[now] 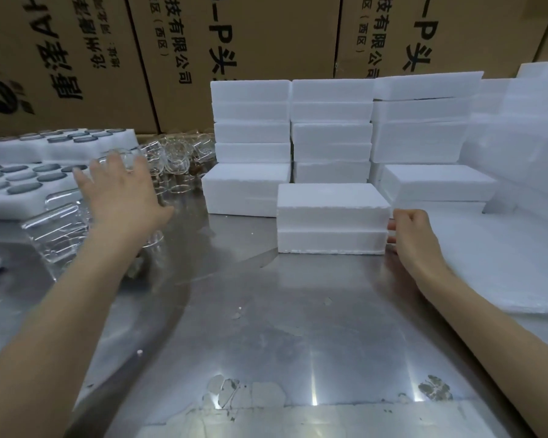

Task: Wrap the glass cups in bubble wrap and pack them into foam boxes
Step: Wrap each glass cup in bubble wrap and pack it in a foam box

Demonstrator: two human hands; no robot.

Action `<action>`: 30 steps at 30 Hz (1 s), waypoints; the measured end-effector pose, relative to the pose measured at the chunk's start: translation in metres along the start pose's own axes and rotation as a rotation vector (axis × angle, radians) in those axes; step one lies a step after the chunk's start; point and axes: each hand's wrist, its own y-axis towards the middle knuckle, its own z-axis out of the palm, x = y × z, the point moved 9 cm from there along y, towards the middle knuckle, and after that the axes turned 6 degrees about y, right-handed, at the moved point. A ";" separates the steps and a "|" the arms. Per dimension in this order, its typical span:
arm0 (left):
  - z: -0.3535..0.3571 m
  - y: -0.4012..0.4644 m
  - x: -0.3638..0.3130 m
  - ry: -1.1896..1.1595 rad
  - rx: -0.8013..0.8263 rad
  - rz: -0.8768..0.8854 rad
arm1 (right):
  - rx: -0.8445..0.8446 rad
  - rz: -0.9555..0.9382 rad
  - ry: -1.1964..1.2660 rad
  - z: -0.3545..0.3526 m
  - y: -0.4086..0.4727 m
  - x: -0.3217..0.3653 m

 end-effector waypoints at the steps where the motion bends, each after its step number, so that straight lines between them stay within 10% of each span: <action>1: 0.004 0.005 0.006 0.042 0.064 -0.015 | 0.002 0.001 -0.014 0.001 0.000 0.000; 5: 0.024 0.014 0.002 0.236 0.259 0.041 | -0.001 -0.008 -0.053 0.001 -0.001 0.000; 16: 0.006 0.029 -0.001 0.178 0.088 0.046 | -0.001 -0.036 -0.090 0.003 0.000 0.002; 24: -0.090 -0.023 -0.041 -0.404 -0.544 0.216 | -0.074 -0.046 0.040 -0.007 -0.004 0.013; 30: -0.094 -0.076 -0.094 -0.923 -0.672 0.490 | -0.327 -0.458 0.074 -0.032 -0.027 0.065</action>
